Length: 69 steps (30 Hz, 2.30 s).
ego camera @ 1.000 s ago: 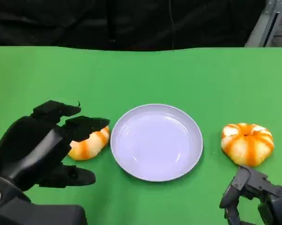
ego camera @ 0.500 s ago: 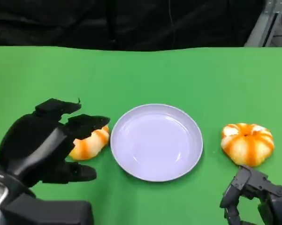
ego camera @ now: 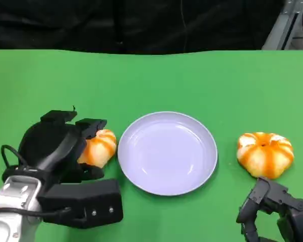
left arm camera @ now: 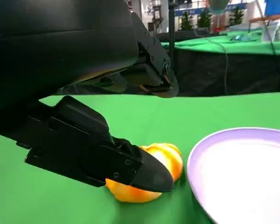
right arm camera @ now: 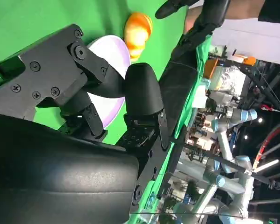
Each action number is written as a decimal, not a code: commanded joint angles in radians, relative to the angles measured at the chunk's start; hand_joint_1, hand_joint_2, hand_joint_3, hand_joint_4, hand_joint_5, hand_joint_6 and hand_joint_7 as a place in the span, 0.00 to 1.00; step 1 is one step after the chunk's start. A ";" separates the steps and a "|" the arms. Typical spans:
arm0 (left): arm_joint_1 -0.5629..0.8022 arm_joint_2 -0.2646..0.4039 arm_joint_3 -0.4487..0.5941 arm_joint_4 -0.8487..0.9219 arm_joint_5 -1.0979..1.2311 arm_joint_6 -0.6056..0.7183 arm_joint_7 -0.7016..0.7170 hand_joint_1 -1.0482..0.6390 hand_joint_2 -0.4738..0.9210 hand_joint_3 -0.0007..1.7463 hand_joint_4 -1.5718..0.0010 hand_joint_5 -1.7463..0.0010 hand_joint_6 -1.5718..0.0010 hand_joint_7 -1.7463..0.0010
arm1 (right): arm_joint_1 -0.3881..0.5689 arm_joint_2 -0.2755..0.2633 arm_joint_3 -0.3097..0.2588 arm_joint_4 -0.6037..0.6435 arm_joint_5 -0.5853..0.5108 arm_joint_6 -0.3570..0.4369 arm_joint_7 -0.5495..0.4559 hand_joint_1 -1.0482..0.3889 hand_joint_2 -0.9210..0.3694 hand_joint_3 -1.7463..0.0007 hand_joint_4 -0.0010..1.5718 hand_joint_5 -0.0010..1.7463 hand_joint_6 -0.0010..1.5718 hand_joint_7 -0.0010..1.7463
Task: Grasp the bread from the table and place it into the plate.
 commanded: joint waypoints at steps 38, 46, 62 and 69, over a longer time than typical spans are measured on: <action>-0.229 -0.086 -0.164 0.588 -0.108 0.129 0.286 0.11 1.00 0.07 0.85 0.95 0.71 1.00 | 0.010 0.002 0.001 -0.013 0.011 -0.006 -0.008 0.65 0.30 0.32 0.52 1.00 0.47 0.89; -0.259 -0.106 -0.168 0.644 -0.158 0.096 0.334 0.12 1.00 0.05 0.84 0.95 0.70 1.00 | 0.015 0.002 0.001 -0.023 0.020 0.012 -0.003 0.65 0.30 0.33 0.52 1.00 0.47 0.90; -0.285 -0.123 -0.181 0.730 -0.190 -0.009 0.460 0.36 0.95 0.00 0.65 0.93 0.59 0.98 | 0.010 0.004 0.000 -0.014 0.008 -0.001 -0.010 0.64 0.30 0.32 0.52 1.00 0.48 0.89; -0.294 -0.123 -0.180 0.792 -0.212 -0.034 0.493 0.43 0.92 0.00 0.58 0.95 0.54 0.98 | 0.011 0.003 0.000 -0.013 0.005 -0.004 -0.011 0.65 0.30 0.32 0.52 1.00 0.47 0.89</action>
